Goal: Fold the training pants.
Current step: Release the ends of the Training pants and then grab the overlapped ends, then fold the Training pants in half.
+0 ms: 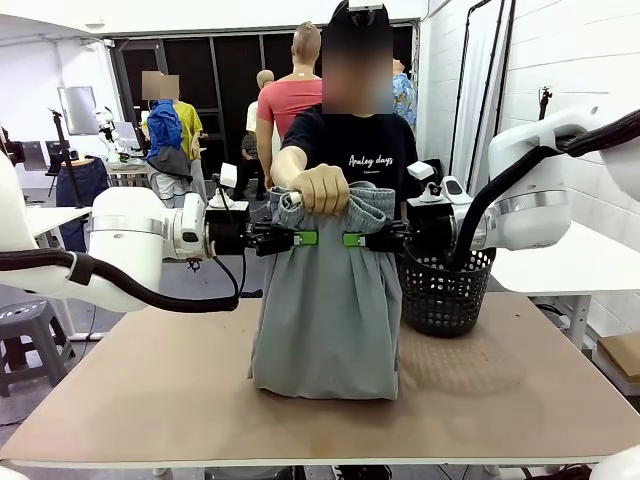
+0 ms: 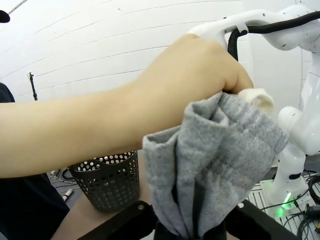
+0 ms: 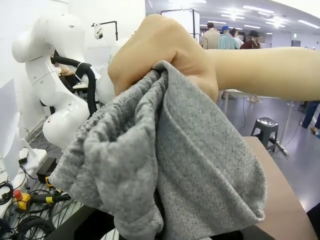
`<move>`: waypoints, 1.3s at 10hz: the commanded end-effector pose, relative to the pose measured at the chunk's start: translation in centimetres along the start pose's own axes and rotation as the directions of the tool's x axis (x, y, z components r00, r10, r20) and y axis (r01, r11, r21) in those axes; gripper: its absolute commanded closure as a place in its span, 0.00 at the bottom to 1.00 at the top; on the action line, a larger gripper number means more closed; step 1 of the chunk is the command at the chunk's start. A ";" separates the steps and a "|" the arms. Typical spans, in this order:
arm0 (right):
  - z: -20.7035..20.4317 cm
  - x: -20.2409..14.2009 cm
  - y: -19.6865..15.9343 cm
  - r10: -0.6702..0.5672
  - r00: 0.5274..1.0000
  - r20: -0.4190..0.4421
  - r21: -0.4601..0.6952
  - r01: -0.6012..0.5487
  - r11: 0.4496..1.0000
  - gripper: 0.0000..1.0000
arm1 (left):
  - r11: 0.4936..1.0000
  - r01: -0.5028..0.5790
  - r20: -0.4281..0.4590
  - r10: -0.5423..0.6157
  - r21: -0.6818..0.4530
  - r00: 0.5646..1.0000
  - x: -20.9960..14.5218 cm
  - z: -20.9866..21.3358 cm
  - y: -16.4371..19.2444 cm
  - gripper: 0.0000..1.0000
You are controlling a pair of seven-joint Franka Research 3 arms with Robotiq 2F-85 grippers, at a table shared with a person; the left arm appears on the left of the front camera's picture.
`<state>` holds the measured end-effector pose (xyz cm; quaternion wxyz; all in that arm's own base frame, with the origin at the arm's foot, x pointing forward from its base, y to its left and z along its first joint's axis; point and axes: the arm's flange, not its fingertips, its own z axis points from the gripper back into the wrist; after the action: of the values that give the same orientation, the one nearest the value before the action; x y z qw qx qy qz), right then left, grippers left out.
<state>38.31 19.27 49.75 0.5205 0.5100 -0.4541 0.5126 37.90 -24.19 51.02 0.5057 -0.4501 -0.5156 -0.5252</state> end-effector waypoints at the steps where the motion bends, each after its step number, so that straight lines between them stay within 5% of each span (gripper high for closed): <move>1: 0.1 0.8 -0.4 -0.043 0.999 0.015 0.056 0.042 0.998 1.00 | 1.000 0.006 -0.015 -0.006 -0.001 1.000 -0.2 -0.1 -0.1 1.00; 5: -0.6 0.9 -0.9 -0.016 1.000 0.004 0.072 0.016 0.997 1.00 | 0.999 -0.002 0.013 0.003 -0.033 1.000 -0.8 -0.6 0.0 1.00; 7: -0.1 0.0 -0.3 -0.021 1.000 0.003 0.044 0.021 0.999 1.00 | 0.989 -0.130 0.094 0.137 -0.074 0.986 -1.7 0.2 0.2 1.00; 8: -0.1 0.0 -0.3 -0.021 1.000 0.003 0.044 0.021 0.999 1.00 | 0.999 -0.025 0.020 0.025 -0.023 0.999 -0.7 -0.3 0.1 1.00; 13: -0.1 0.0 -0.3 -0.021 1.000 0.003 0.044 0.021 0.999 1.00 | 0.999 -0.025 0.020 0.025 -0.023 0.999 -0.7 -0.3 0.1 1.00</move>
<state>38.74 19.38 49.53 0.5151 0.5245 -0.4382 0.5173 38.21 -24.20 49.93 0.5041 -0.4765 -0.5055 -0.5131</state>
